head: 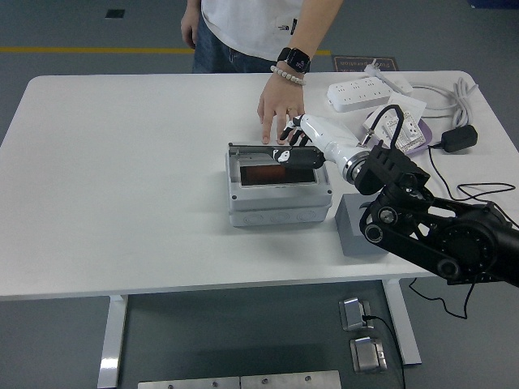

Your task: Fetch the battery,place it into the box,close the lid of the box

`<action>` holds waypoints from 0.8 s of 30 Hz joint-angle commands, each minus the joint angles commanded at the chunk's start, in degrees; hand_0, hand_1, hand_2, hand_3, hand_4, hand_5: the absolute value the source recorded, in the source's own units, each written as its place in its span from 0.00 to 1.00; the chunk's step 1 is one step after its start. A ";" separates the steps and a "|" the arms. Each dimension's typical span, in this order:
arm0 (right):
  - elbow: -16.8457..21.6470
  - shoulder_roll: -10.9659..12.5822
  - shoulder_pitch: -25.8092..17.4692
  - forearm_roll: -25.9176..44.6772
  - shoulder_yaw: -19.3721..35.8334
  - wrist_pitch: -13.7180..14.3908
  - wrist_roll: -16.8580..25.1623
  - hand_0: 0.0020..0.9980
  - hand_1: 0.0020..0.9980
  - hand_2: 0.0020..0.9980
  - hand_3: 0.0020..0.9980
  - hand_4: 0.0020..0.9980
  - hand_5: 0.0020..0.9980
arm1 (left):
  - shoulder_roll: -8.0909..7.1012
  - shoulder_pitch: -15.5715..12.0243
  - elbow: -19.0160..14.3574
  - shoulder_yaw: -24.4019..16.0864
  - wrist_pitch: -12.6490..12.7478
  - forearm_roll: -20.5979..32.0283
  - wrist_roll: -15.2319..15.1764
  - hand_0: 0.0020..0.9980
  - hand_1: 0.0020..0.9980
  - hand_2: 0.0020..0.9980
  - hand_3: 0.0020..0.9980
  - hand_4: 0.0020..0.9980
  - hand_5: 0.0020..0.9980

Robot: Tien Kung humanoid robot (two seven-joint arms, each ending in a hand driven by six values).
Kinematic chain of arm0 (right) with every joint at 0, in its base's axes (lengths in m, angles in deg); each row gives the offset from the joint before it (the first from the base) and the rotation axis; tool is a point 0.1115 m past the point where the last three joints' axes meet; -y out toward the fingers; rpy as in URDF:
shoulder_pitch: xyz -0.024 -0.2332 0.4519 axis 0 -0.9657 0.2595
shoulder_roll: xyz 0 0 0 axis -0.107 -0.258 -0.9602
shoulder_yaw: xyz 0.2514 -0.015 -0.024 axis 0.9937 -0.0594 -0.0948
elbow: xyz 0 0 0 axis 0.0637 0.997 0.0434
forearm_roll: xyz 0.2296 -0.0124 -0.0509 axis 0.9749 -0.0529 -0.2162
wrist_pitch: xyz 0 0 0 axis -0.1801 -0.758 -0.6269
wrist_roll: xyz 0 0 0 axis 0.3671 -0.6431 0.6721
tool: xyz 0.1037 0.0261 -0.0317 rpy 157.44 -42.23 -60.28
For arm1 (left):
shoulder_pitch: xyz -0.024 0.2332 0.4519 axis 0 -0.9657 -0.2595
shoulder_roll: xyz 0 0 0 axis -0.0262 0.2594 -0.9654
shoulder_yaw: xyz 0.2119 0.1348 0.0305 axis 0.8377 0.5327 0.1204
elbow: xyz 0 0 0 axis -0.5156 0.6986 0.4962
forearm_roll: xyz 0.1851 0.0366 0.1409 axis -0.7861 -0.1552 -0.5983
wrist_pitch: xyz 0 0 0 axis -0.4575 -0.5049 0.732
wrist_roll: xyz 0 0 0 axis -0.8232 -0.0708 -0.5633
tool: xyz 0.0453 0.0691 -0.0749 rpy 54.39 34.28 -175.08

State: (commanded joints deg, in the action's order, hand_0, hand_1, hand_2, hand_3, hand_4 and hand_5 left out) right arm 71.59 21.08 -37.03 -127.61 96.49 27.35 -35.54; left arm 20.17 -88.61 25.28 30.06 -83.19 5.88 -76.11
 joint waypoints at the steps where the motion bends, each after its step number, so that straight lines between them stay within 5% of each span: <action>1: 0.58 0.25 -0.10 -0.13 -0.04 -0.24 -0.27 0.61 0.54 0.60 0.65 0.75 0.69 | 0.00 -0.01 0.00 0.00 0.00 -0.02 0.01 0.38 0.59 0.53 0.50 0.00 0.00; 12: 3.93 1.57 -1.28 -1.65 1.79 -1.33 -1.83 0.59 0.54 0.59 0.66 0.75 0.71 | 0.11 0.02 0.00 -0.10 -0.07 -0.32 0.05 0.38 0.59 0.53 0.50 0.00 0.00; 24: 2.77 2.63 -10.46 -5.31 15.50 0.58 0.25 0.56 0.51 0.58 0.66 0.76 0.72 | 0.58 -0.23 0.00 -0.20 -0.09 -0.46 0.14 0.38 0.60 0.53 0.50 0.00 0.00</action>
State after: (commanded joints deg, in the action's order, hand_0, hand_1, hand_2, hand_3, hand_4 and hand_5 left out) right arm 74.36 23.71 -47.49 -132.92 111.99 27.93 -35.29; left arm 20.75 -88.84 25.28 29.87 -83.27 5.42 -75.98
